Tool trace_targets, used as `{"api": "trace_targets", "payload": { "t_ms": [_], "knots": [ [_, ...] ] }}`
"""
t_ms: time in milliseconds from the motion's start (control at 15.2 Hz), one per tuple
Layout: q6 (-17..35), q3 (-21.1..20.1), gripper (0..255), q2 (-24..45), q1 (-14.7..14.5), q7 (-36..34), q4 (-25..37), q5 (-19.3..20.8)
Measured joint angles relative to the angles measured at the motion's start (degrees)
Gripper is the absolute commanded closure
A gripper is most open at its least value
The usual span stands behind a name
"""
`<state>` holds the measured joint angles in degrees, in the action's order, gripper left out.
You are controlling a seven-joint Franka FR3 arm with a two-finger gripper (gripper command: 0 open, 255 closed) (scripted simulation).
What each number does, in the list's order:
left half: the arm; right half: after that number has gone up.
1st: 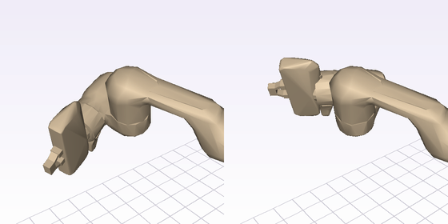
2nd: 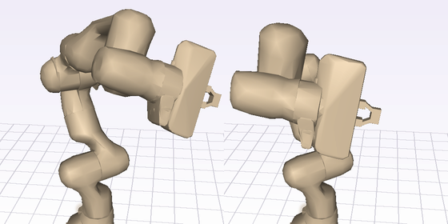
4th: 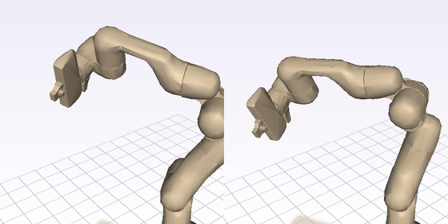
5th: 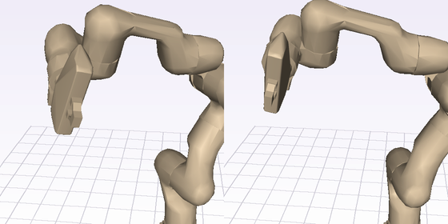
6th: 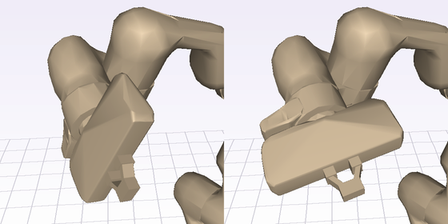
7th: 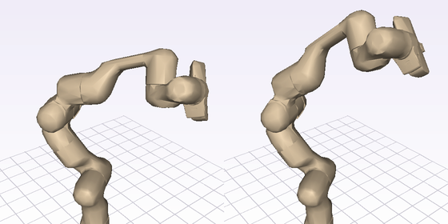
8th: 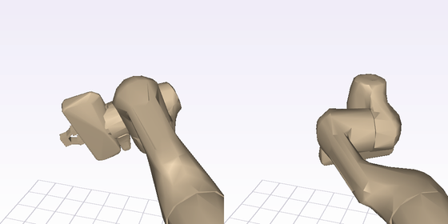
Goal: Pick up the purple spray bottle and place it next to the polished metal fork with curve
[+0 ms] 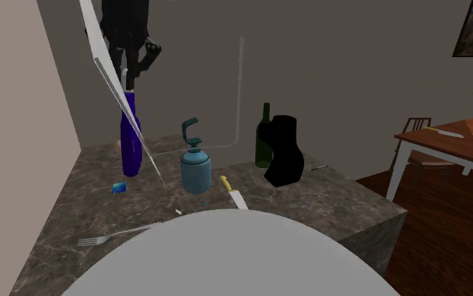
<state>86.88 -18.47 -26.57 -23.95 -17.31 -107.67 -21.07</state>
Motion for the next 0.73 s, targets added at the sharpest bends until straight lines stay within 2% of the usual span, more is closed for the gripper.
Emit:
{"api": "trace_targets", "payload": {
  "t_ms": [726],
  "knots": [
    [-5.1,-8.5,255,-1.2,-3.1,-14.3,8.5,-3.2]
  ]
}}
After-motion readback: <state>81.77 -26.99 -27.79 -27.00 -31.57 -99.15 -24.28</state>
